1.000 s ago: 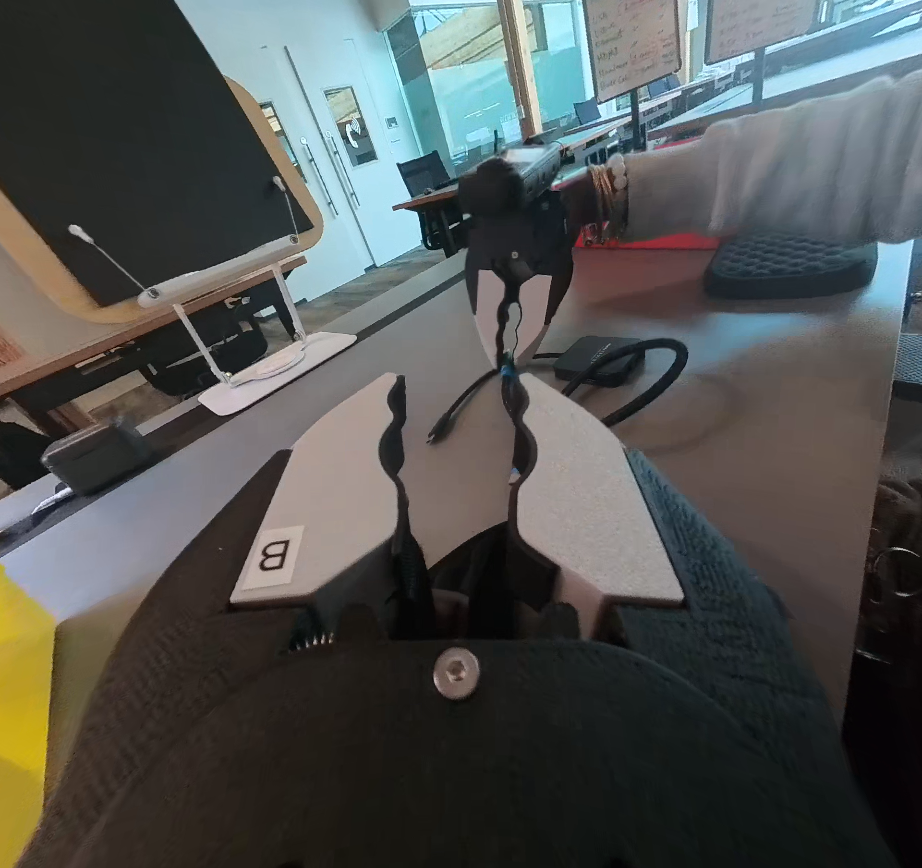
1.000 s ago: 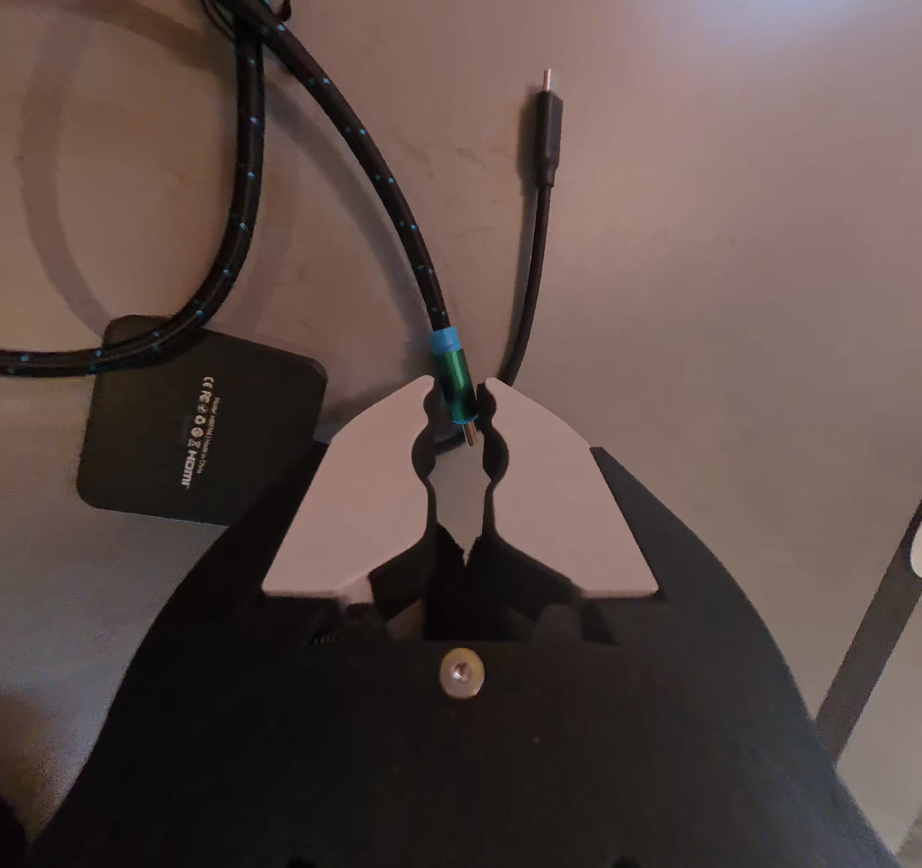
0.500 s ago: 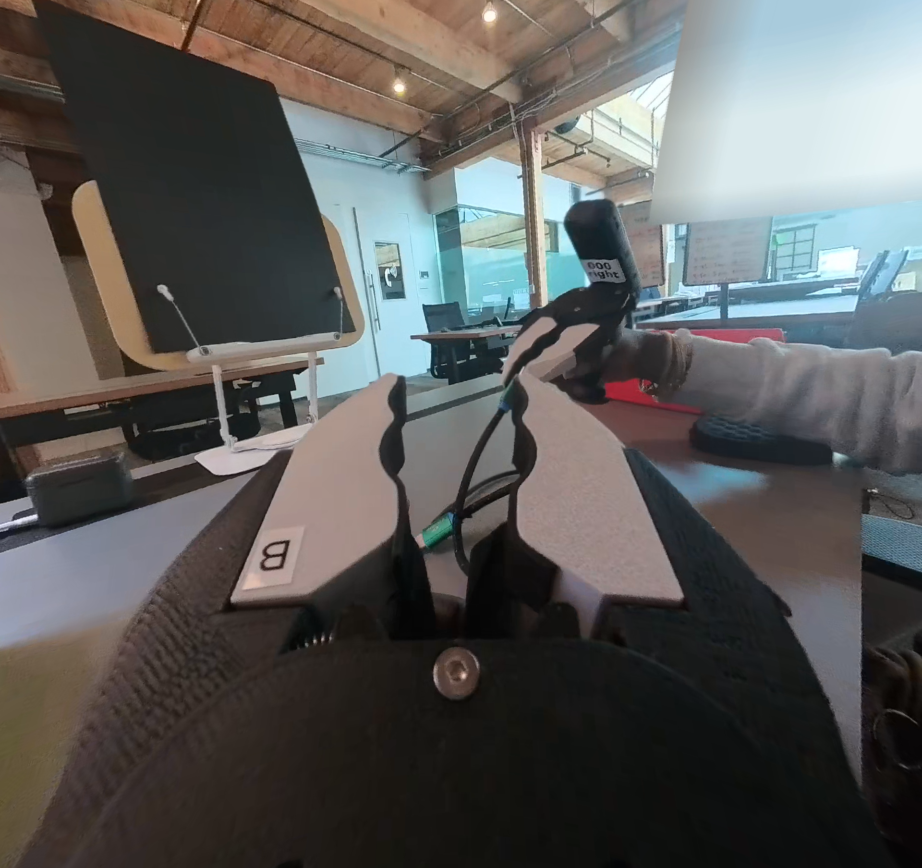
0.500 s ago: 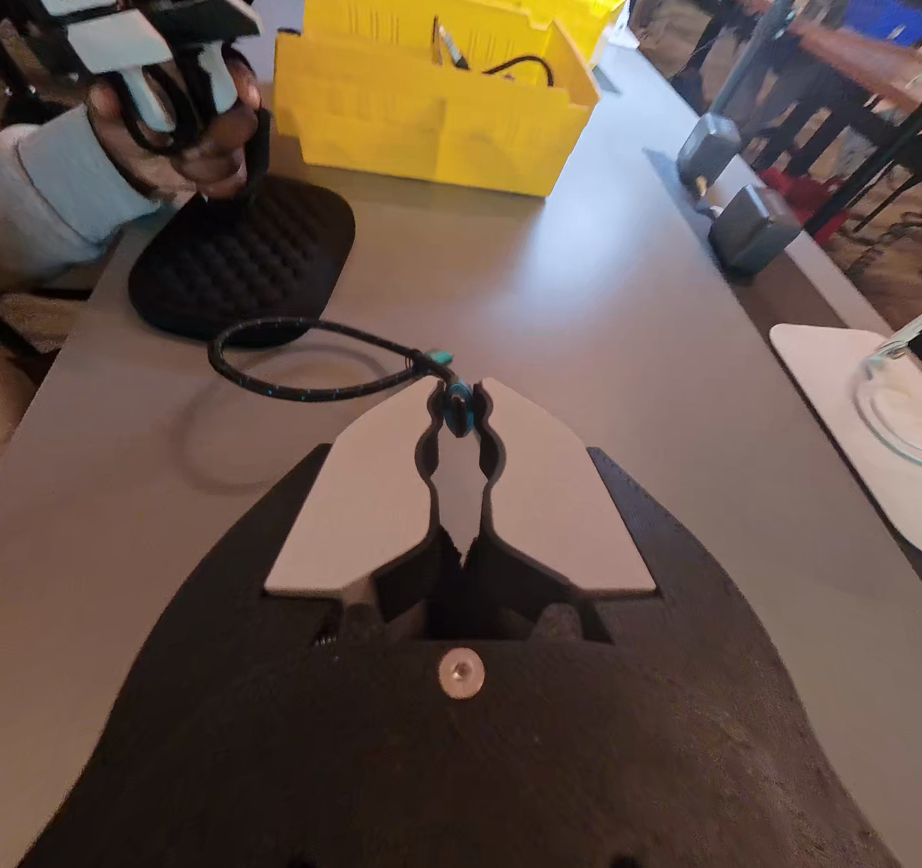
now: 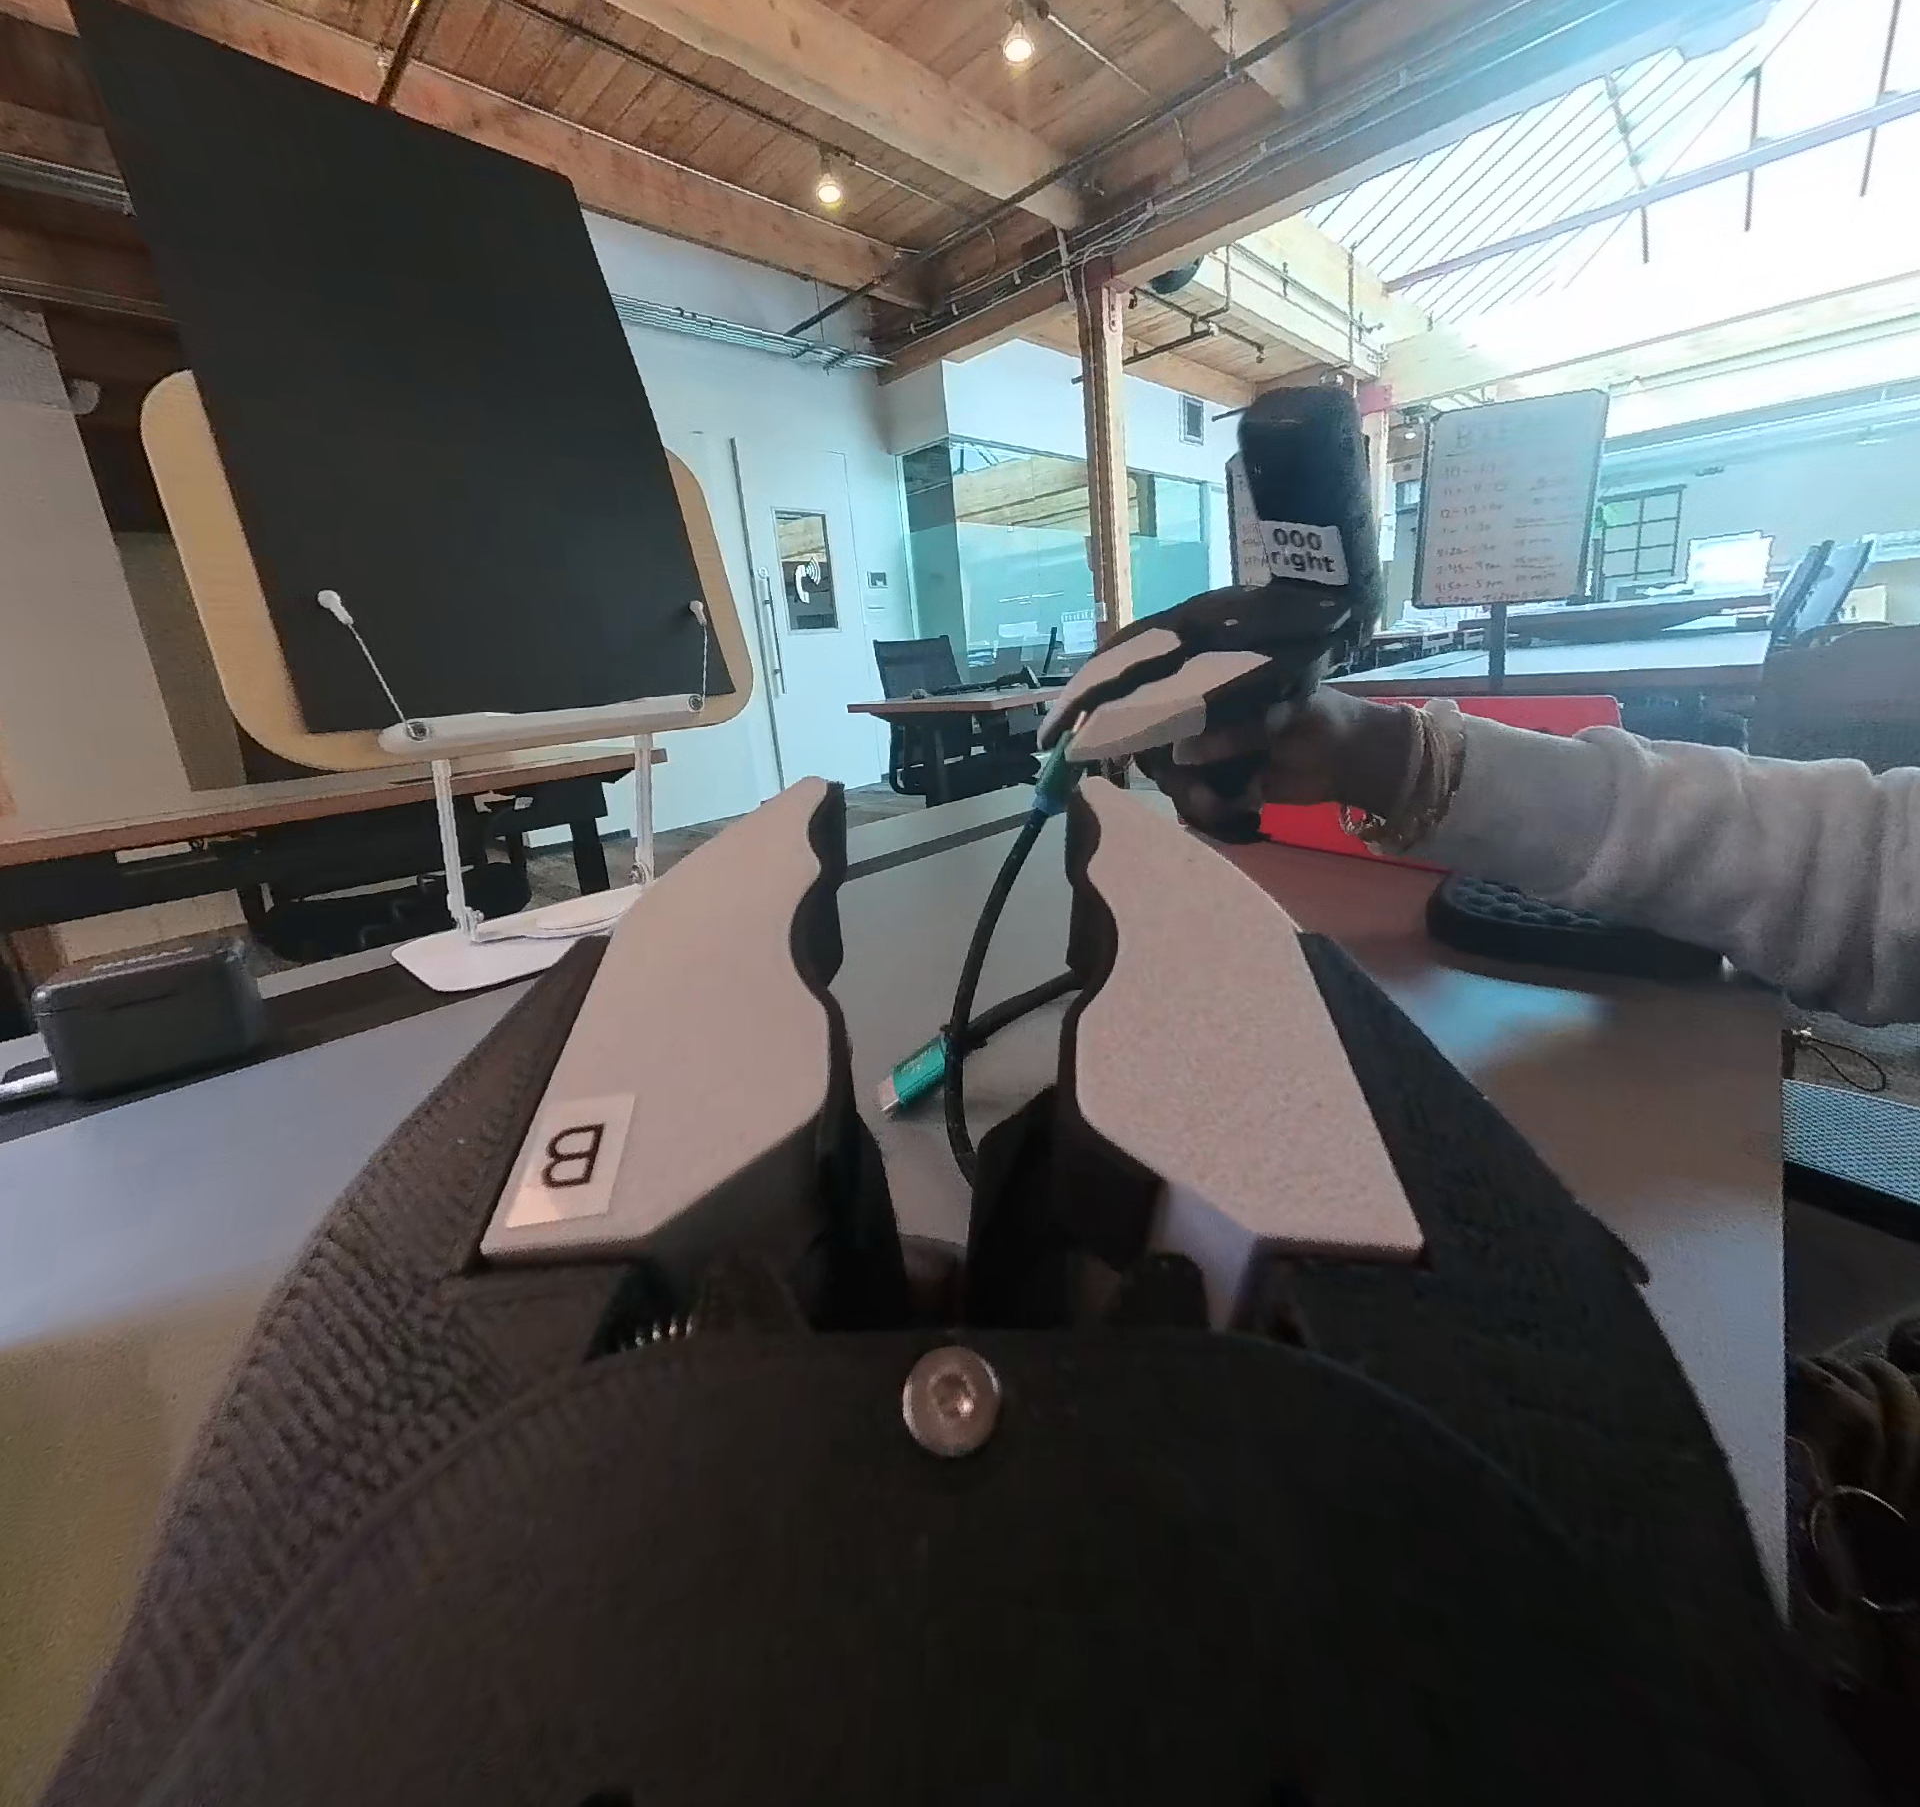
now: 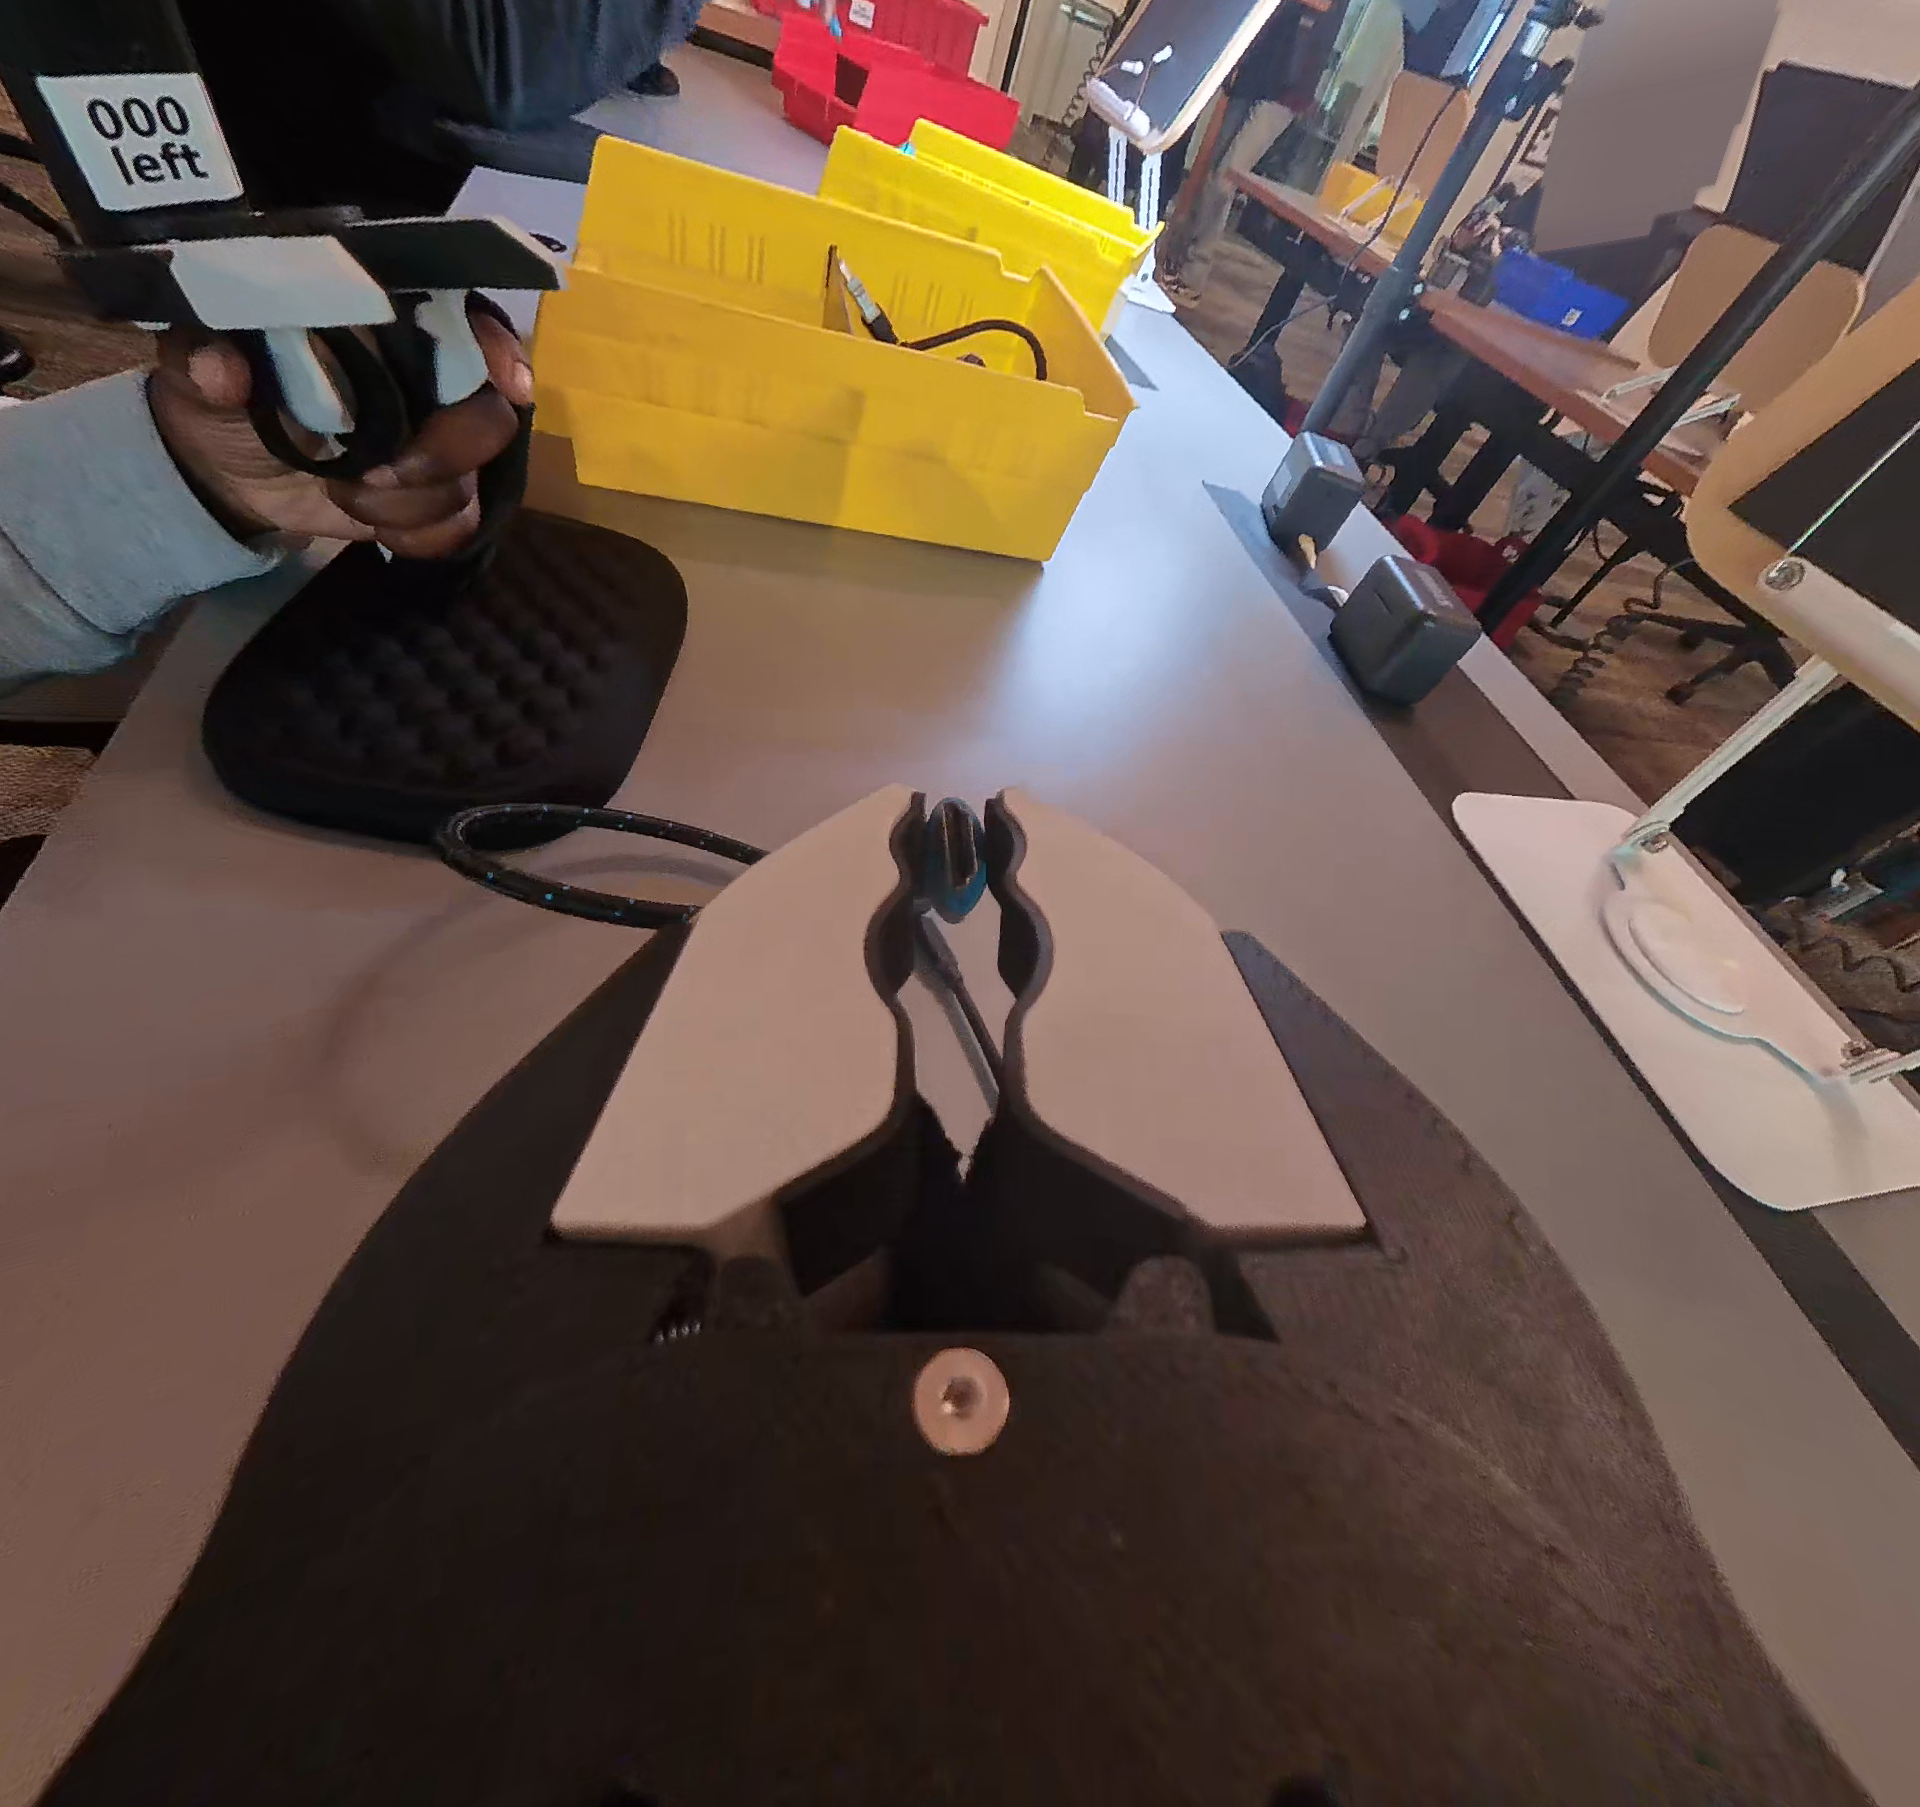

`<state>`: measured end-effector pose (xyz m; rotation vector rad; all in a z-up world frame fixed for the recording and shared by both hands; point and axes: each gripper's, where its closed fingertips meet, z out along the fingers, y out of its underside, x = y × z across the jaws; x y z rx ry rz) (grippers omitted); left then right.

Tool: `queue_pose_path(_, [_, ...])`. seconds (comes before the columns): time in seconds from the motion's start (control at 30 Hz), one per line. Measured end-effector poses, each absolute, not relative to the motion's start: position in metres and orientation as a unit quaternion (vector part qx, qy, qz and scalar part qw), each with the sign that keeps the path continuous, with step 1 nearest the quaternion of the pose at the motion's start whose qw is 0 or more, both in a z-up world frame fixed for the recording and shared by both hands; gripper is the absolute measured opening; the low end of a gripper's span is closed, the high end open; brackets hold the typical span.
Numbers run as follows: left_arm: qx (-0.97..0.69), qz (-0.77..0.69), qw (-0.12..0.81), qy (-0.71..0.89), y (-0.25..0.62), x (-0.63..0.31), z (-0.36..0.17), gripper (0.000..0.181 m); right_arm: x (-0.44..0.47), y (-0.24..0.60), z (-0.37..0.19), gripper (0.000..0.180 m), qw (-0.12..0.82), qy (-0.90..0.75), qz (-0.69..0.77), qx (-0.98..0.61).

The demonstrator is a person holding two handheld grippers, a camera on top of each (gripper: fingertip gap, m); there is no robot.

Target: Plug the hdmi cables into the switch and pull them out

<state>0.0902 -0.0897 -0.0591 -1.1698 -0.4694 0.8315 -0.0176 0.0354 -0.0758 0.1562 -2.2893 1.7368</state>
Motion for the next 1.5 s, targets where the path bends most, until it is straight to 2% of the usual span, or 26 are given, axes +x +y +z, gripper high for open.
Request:
queue_pose_path(1.23, [-0.532,0.386,0.719,-0.226,-0.086,0.087,-0.060,0.039,0.000,0.044,-0.035,0.009,0.233,-0.692,0.683,0.035])
queue_pose_path(1.5, [-0.493,0.288,0.773,-0.276,-0.079,0.088,-0.046,0.045,0.009,0.042,-0.026,0.007,0.364,-0.663,0.649,0.083])
